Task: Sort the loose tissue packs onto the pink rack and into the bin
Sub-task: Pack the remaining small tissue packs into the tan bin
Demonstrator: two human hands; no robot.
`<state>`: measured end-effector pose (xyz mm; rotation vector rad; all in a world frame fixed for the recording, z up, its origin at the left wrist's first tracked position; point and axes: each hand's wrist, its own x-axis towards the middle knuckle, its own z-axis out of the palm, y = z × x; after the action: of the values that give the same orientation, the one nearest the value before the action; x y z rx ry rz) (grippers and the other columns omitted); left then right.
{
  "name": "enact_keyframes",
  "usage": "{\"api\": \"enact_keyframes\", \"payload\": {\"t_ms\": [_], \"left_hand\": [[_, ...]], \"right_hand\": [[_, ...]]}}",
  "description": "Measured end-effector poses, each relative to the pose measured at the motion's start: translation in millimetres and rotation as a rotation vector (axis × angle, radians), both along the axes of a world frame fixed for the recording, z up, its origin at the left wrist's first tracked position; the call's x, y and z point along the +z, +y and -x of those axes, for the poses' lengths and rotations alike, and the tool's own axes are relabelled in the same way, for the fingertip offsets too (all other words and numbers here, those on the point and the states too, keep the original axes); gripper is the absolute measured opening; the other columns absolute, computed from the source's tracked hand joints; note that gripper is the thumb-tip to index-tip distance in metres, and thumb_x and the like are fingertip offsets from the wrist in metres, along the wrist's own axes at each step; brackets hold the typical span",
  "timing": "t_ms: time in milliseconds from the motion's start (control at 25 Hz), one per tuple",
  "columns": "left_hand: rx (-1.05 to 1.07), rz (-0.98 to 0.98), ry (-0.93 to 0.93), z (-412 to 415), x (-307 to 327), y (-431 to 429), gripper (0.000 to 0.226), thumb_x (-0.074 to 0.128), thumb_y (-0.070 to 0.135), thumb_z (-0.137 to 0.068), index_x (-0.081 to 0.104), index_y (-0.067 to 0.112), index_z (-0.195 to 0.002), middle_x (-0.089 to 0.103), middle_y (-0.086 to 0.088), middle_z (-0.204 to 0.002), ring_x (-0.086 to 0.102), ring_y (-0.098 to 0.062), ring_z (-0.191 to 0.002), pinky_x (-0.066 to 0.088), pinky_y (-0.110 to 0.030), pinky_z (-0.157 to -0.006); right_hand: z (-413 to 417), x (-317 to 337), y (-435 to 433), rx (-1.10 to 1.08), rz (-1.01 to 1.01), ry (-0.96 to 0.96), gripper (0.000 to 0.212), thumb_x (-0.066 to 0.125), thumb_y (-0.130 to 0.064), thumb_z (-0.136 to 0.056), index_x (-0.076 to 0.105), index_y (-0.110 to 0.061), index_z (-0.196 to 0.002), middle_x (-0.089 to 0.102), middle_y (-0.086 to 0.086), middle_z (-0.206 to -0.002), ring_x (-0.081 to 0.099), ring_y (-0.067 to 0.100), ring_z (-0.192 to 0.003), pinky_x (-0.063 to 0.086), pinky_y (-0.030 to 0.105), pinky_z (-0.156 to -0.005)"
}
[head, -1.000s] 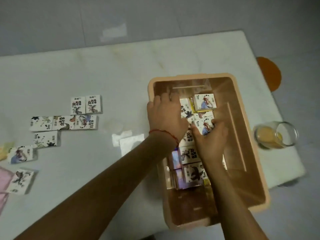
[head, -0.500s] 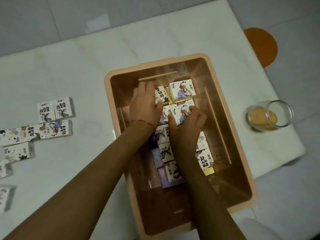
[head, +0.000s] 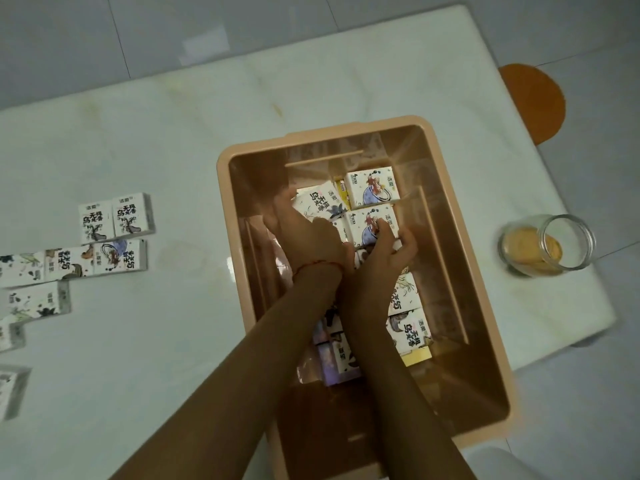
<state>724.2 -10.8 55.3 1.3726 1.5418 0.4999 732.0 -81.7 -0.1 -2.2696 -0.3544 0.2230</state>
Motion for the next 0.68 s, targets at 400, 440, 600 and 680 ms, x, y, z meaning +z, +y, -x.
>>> {"api": "enact_keyframes", "payload": {"t_ms": [400, 440, 600, 680], "left_hand": [[0.084, 0.160, -0.255, 0, -12, 7, 0.039, 0.039, -0.015, -0.085, 0.047, -0.002, -0.121, 0.058, -0.014, -0.121, 0.055, -0.020, -0.116, 0.047, -0.007, -0.063], [0.092, 0.166, -0.269, 3, -12, 6, 0.039, 0.038, -0.016, -0.084, 0.047, -0.003, -0.120, 0.057, -0.014, -0.120, 0.054, -0.020, -0.115, 0.048, -0.006, -0.063], [0.027, 0.094, -0.269, 16, 7, 6, 0.041, 0.036, -0.017, -0.083, 0.048, -0.002, -0.120, 0.056, -0.013, -0.117, 0.056, -0.017, -0.102, 0.045, -0.004, -0.065], [-0.010, -0.054, -0.292, 25, 30, 9, 0.037, 0.041, -0.010, -0.085, 0.051, 0.001, -0.119, 0.054, -0.003, -0.111, 0.054, -0.007, -0.097, 0.043, 0.000, -0.069]], "right_hand": [[0, 2, 2, -0.001, -0.069, -0.161, 0.043, 0.063, 0.007, -0.079, 0.056, 0.001, -0.120, 0.038, 0.018, -0.116, 0.035, 0.006, -0.092, 0.024, -0.010, -0.079], [1, 3, 3, 0.001, -0.061, -0.145, 0.043, 0.062, 0.008, -0.079, 0.056, 0.001, -0.121, 0.037, 0.015, -0.113, 0.037, 0.010, -0.089, 0.025, -0.010, -0.078], [3, 9, 0, 0.077, -0.011, -0.102, 0.046, 0.060, 0.005, -0.083, 0.051, 0.001, -0.128, 0.037, 0.020, -0.118, 0.041, 0.015, -0.089, 0.029, 0.000, -0.078], [4, 20, -2, 0.082, 0.057, -0.040, 0.049, 0.059, 0.000, -0.085, 0.046, -0.004, -0.133, 0.033, 0.017, -0.125, 0.042, 0.015, -0.097, 0.029, 0.006, -0.079]]}}
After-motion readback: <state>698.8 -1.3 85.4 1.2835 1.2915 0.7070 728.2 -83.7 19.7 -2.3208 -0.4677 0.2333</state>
